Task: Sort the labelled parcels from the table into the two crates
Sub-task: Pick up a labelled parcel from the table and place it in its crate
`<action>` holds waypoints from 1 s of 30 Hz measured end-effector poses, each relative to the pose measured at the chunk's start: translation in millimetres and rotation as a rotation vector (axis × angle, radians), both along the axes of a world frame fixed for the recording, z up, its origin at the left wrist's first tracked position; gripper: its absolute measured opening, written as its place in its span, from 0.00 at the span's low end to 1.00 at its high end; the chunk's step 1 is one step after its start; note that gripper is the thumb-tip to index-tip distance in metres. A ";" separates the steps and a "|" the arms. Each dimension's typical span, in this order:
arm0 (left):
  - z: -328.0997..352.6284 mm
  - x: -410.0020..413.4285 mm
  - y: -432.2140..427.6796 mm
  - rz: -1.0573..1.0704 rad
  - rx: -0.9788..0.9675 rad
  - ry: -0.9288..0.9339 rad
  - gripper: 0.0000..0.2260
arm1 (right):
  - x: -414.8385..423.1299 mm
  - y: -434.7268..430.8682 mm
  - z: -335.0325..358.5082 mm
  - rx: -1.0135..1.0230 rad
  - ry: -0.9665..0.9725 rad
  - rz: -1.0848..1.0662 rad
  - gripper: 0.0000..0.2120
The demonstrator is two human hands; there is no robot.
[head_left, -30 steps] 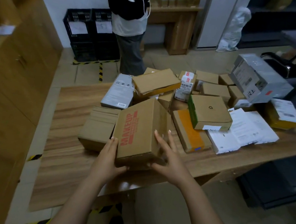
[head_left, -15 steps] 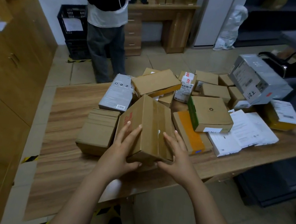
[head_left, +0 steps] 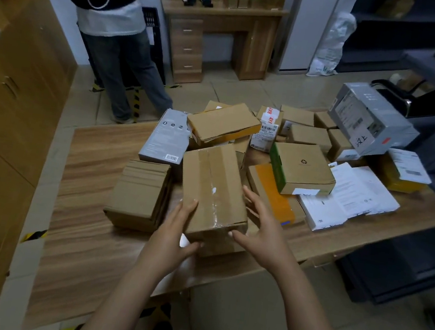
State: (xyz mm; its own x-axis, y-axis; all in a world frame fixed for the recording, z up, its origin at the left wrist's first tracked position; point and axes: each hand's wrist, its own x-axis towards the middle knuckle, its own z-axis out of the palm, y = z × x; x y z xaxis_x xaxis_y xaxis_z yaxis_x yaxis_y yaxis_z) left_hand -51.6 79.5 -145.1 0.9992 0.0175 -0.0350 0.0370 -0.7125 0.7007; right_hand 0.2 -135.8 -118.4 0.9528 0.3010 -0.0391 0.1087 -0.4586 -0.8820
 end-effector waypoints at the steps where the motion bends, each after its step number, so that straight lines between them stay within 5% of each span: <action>1: 1.9 -1.4 3.2 0.017 0.009 0.006 0.41 | -0.9 0.3 -2.4 -0.001 0.010 -0.007 0.46; 7: 18.0 -9.9 33.7 0.154 0.037 0.038 0.43 | -3.2 4.1 -27.2 -0.075 0.187 -0.019 0.49; 13: 27.2 -9.3 35.6 0.035 0.006 0.021 0.52 | 3.0 26.5 -36.1 -0.043 0.289 0.032 0.53; 30: -21.4 -8.2 -7.5 0.151 -0.358 0.209 0.44 | -6.9 -11.6 -29.6 -0.210 0.119 -0.102 0.53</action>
State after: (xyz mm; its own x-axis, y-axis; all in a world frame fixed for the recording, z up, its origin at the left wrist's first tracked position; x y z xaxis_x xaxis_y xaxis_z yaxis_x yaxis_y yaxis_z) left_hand -59.8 72.0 -166.5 0.9573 0.1126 -0.2661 0.2888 -0.4020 0.8689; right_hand -6.7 -147.4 -148.0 0.9627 0.1770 -0.2045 -0.0465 -0.6366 -0.7698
